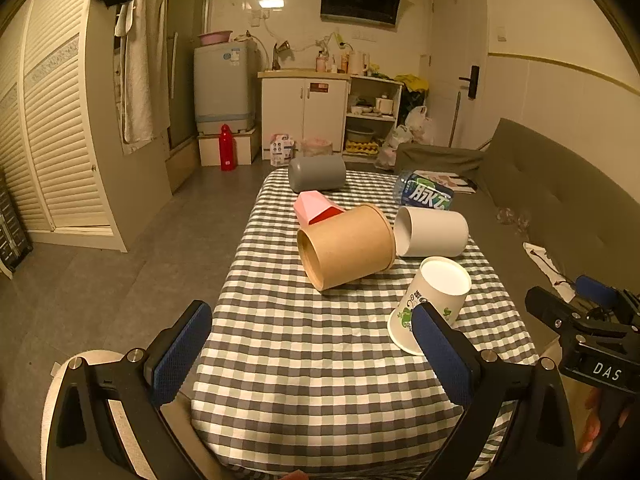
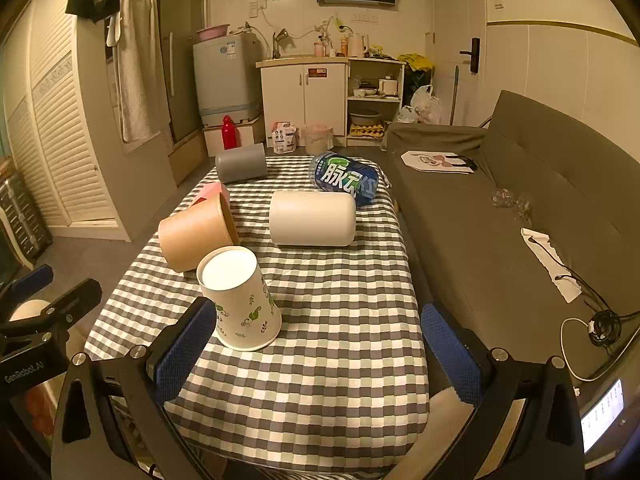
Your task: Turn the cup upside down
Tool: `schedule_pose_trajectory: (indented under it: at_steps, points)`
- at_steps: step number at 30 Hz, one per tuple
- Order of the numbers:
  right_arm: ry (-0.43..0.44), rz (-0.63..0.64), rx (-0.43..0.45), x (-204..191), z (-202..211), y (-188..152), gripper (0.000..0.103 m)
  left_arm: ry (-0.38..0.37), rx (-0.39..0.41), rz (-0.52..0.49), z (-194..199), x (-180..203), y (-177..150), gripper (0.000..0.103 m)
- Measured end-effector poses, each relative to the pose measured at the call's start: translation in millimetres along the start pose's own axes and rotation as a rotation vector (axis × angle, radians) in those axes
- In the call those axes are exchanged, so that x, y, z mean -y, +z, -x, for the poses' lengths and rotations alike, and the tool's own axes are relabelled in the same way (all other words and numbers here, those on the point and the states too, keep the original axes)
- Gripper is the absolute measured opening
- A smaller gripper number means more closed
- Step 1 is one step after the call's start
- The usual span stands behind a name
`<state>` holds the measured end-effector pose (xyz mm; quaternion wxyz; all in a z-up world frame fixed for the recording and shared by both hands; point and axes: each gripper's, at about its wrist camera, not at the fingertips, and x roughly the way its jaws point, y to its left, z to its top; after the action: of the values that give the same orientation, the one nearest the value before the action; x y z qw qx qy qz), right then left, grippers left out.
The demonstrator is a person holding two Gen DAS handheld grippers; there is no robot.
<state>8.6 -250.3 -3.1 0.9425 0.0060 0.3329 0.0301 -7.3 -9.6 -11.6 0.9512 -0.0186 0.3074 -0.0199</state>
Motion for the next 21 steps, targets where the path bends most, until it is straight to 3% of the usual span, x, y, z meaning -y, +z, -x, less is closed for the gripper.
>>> schedule_pose_trajectory:
  at_steps: [21]
  points:
    - [-0.007,0.002,-0.012,-0.5,-1.6,-0.7,0.103,0.004,0.001,0.02,-0.2,-3.8,0.0,0.103]
